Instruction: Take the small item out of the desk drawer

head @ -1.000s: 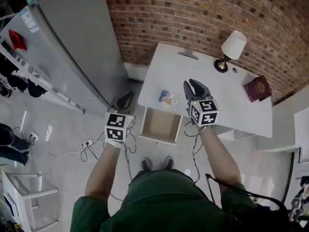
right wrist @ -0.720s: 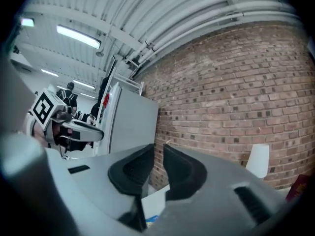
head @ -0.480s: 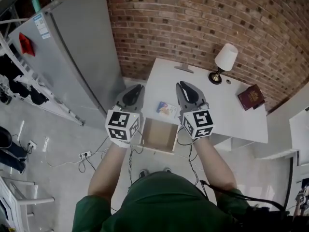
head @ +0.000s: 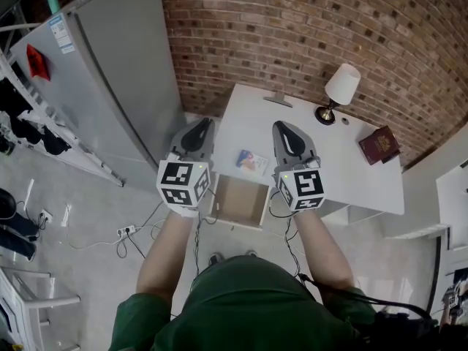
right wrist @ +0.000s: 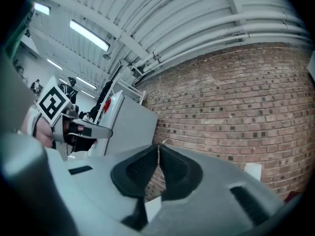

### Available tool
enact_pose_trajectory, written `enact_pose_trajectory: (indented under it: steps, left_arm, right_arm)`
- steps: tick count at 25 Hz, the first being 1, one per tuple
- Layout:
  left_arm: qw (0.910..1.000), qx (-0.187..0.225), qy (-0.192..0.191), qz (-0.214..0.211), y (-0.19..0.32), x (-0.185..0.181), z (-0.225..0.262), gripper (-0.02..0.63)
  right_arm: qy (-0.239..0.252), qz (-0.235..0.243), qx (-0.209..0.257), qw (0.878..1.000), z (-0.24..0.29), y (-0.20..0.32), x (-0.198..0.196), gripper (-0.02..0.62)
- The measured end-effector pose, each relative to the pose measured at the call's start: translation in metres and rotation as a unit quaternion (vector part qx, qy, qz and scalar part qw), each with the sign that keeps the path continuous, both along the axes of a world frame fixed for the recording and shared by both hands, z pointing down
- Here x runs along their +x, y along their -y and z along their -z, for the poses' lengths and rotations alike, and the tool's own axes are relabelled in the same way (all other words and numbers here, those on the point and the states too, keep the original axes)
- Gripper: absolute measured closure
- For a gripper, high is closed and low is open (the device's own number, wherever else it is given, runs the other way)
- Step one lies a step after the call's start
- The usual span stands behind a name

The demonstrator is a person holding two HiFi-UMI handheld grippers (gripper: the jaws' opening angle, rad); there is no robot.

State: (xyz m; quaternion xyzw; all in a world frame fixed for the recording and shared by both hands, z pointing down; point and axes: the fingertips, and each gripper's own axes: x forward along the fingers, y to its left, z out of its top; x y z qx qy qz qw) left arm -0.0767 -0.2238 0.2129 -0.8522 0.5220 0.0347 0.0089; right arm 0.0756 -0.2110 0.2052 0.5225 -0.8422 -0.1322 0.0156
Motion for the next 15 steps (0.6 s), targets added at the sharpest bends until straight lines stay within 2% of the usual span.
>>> enact_pose_trajectory:
  steps: [10,15]
  left_arm:
    - [0.9989,-0.008,-0.018,0.042,0.005,-0.046,-0.007,0.577]
    - [0.998,-0.021,-0.023,0.055,0.004,-0.061,-0.02,0.577]
  right_arm:
    - [0.007,-0.043,-0.018,0.999,-0.015,0.019,0.034,0.591]
    - [0.013,-0.048,-0.023,0.999,-0.022,0.024,0.043,0.591]
